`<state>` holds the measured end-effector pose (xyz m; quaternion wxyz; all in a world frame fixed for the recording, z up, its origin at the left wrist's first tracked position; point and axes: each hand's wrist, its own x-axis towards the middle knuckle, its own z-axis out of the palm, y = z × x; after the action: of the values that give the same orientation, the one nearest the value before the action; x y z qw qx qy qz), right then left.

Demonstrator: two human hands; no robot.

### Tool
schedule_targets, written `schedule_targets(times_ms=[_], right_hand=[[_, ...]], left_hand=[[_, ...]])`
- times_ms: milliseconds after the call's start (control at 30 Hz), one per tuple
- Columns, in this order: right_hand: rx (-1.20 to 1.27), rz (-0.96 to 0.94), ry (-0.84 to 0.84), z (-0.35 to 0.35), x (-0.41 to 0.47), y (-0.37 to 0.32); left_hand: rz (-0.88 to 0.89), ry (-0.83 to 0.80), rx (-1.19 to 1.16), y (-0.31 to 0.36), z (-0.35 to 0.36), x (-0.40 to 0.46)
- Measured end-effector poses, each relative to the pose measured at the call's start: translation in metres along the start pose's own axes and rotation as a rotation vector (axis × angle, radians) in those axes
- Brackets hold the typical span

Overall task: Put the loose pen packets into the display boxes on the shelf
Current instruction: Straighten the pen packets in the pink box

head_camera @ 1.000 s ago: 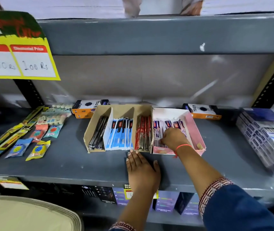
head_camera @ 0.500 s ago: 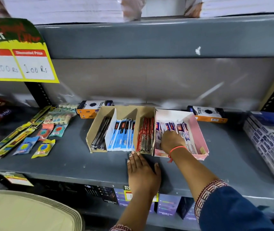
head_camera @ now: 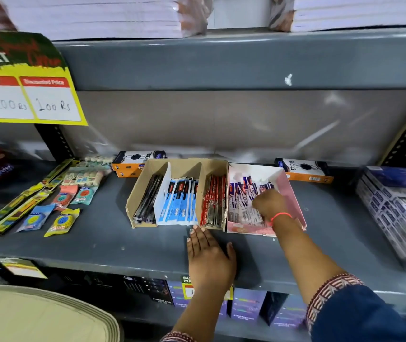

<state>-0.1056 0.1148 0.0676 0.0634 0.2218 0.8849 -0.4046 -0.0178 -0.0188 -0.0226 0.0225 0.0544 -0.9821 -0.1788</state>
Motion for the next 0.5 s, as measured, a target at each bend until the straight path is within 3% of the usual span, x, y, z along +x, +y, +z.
schedule_targets(times_ms=[100, 200, 500], right_hand=[[0.386, 0.091, -0.146, -0.012, -0.003, 0.004], [0.587, 0.172, -0.220, -0.012, -0.012, 0.006], [0.579, 0.168, -0.273, -0.010, -0.012, 0.007]], left_hand=[[0.009, -0.008, 0.020, -0.001, 0.000, 0.000], [0.008, -0.020, 0.020, 0.000, -0.001, 0.000], [0.006, -0.029, 0.007, -0.002, 0.000, 0.000]])
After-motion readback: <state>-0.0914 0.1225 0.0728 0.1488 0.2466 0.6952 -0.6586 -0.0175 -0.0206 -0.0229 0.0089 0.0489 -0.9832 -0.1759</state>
